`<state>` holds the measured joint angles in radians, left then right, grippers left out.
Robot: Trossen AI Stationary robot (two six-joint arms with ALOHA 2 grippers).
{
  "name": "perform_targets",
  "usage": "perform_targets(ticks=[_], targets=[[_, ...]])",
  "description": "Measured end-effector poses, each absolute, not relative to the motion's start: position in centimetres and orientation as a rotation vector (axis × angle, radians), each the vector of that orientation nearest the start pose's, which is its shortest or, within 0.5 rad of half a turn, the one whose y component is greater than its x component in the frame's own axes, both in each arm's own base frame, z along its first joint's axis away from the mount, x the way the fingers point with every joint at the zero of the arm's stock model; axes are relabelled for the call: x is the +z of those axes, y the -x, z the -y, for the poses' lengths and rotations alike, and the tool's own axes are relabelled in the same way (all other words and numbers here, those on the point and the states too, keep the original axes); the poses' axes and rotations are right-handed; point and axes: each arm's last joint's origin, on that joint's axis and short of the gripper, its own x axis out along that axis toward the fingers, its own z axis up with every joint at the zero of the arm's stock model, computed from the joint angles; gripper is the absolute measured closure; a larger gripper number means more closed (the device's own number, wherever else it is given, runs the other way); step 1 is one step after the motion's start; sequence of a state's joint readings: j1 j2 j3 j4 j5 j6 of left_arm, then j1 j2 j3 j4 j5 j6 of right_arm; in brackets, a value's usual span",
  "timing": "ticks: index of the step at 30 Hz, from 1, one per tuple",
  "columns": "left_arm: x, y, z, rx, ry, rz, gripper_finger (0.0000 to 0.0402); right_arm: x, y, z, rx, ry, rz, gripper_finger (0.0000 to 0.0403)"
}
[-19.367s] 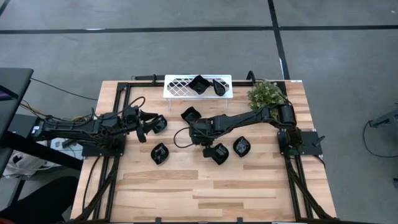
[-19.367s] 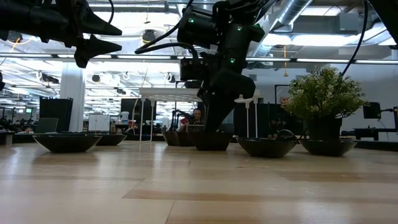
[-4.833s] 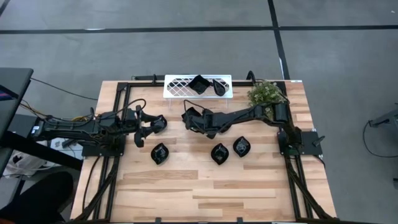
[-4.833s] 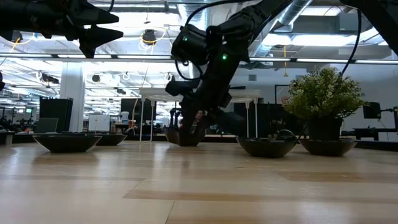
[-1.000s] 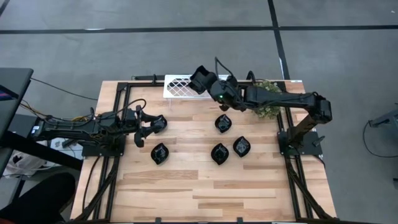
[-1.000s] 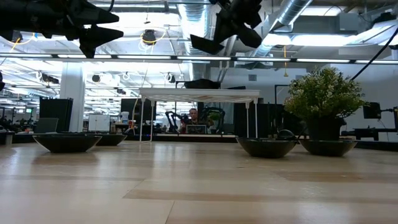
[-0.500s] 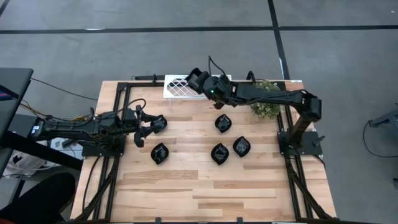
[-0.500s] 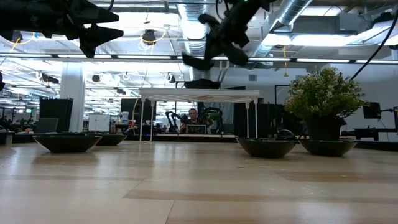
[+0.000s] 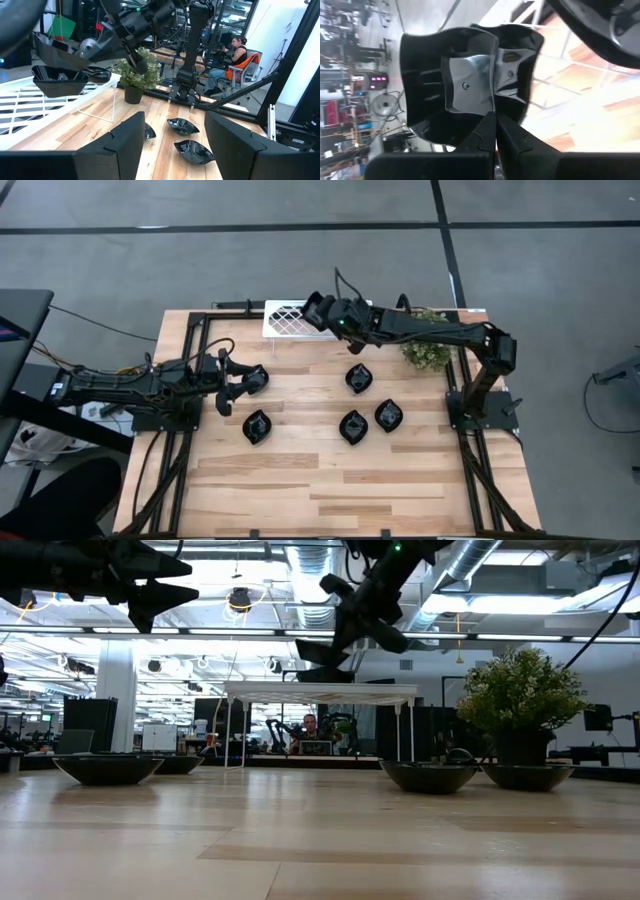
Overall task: Pick & Place Mini shaped plates
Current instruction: Stack the distorted square plate on top of the other distorted square plates on the shelf
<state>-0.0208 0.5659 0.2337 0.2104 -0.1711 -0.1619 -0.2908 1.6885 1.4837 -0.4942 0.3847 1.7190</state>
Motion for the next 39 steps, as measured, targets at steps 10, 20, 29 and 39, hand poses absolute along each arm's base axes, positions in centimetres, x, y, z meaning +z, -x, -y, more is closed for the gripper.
perform_targets(ticks=[10, 20, 29, 39], targets=[[21.02, -14.40, -0.19, 0.159, 0.150, -0.109, 0.0192, 31.10, -35.47, 11.59, -1.093, -1.552, -0.013, 0.0402], [21.02, -14.40, -0.19, 0.159, 0.150, -0.109, 0.0192, 30.85, -35.19, 11.75, -1.114, -1.571, -0.045, 0.0402], [21.02, -14.40, -0.19, 0.159, 0.150, -0.109, 0.0192, 30.86, -35.17, 11.80, -1.106, -1.524, -0.073, 0.0397], [21.02, -14.40, -0.19, 0.159, 0.150, -0.109, 0.0192, 30.86, -35.10, 12.03, -1.116, -1.553, -0.051, 0.0375]])
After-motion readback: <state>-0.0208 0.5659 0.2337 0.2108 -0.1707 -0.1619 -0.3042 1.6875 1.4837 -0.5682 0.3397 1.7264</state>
